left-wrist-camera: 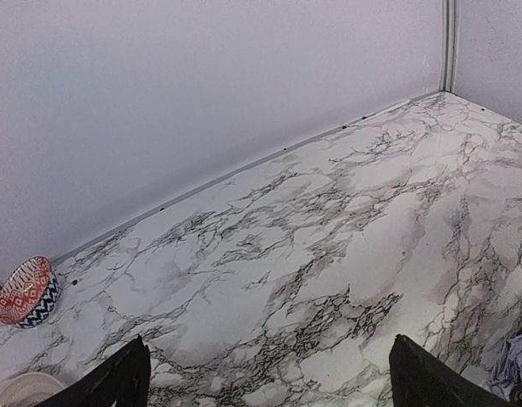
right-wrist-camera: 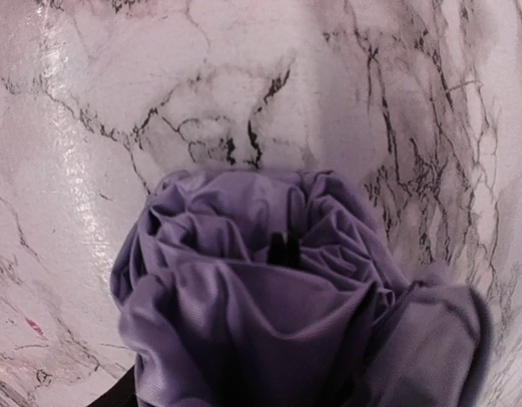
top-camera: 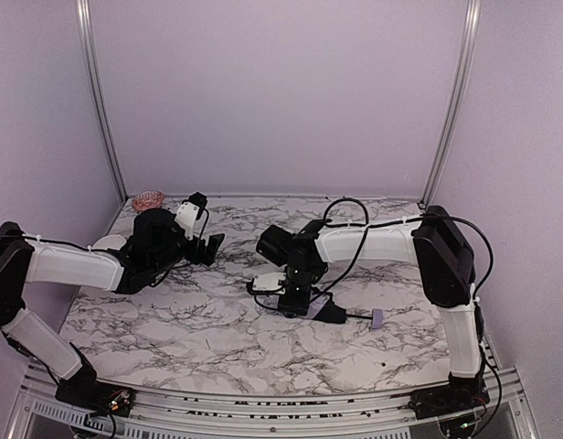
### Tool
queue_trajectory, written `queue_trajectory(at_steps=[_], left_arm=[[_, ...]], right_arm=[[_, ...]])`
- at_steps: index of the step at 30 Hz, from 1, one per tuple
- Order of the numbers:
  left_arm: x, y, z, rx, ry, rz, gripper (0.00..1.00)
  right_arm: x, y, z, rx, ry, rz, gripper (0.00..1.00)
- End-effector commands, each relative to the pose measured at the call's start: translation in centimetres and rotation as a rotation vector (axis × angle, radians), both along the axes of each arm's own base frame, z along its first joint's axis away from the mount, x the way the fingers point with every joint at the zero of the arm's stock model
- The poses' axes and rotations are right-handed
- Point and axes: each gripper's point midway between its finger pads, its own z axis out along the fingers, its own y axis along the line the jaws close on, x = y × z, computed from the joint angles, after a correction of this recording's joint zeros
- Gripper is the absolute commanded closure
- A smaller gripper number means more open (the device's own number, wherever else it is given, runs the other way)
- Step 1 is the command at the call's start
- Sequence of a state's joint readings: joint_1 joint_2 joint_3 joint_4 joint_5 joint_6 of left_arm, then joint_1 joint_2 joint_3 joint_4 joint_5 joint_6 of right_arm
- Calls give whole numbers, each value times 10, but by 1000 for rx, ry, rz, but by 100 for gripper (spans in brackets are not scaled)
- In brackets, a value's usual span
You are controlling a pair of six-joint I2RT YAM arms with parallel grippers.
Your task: Put away the umbrella
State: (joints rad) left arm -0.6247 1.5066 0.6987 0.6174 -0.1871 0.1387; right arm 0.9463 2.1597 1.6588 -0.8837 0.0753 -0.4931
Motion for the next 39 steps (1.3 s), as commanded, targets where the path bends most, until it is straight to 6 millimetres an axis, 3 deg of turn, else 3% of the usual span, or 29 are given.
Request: queue_trajectory(at_steps=[1,5,8,13,16,21,26,30,33,39], left_arm=[[-1,9,16,-32,-63,41,1],[-3,11,19,-22,-83,41,1],[-5,10,18,-18,-82,34,1],[-4,9,18,-20,-84,30,1],[-4,7,18,-27,-82,23,1],[-7,-5,18,-61,-74,-19,1],[-6,-23,14,-65,-66,-54,1],[-16,-57,15,-66,-77,-131,1],[-12,-75,26,-72,-107,-153,1],[-10,-90,38,-101,-124,-198,1]], right_arm=[[17,21,37,135,-65,-28,47],[38,33,93,389,-92,-83,53],[60,33,153,666,-138,-113,61],[58,14,243,1075,-292,-37,67],[48,2,284,1269,-395,20,69],[38,-6,311,1456,-475,77,74],[33,-9,312,1565,-485,128,79],[39,-7,311,1597,-525,160,80],[45,-7,325,1644,-574,196,85],[44,-11,367,1674,-672,257,89]])
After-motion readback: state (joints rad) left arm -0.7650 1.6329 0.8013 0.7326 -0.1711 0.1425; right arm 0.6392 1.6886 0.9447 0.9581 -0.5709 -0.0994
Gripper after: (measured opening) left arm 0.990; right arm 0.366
